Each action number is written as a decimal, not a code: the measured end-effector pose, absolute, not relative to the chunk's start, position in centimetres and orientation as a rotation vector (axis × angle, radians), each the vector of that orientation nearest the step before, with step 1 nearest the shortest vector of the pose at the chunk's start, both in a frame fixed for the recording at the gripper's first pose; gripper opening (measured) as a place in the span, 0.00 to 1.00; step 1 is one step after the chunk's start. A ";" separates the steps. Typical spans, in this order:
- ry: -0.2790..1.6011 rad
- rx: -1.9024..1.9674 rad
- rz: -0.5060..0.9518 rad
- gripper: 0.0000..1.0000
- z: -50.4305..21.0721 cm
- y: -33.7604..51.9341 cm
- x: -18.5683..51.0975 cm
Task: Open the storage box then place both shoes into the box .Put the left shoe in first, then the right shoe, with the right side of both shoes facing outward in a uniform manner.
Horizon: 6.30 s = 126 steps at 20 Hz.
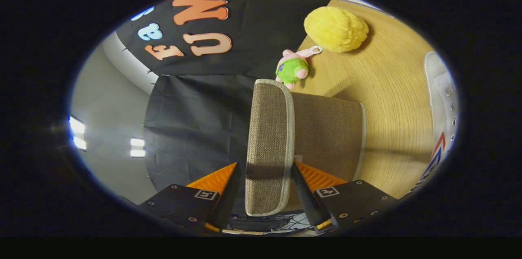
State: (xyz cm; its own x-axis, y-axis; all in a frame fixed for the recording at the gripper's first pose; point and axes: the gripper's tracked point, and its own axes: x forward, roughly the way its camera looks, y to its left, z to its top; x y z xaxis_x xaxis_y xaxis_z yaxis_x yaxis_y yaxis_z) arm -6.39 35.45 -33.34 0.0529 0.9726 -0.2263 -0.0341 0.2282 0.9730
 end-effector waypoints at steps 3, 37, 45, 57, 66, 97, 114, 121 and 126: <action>1.204 1.062 1.038 0.58 -31.1 35.4 -6.4; 0.781 0.360 1.050 0.13 -18.1 58.5 -14.5; 0.677 0.294 0.955 0.98 -17.2 54.2 -12.0; 0.520 0.157 0.559 0.98 -18.2 39.0 -3.2; 0.506 0.121 0.300 0.98 -23.3 26.6 -1.1; 0.806 0.075 0.025 0.66 -48.1 14.2 -3.0; 0.676 0.197 0.101 0.00 -35.1 17.5 -1.0; 0.614 0.258 0.201 0.00 -28.6 25.5 -0.3; 0.628 0.294 0.282 0.00 -28.7 32.9 -1.0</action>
State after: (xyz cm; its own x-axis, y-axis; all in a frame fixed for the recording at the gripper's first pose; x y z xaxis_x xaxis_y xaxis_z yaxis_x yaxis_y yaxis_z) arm -0.98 32.89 -28.68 0.7742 0.3442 -0.5312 -0.1682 0.9209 0.3516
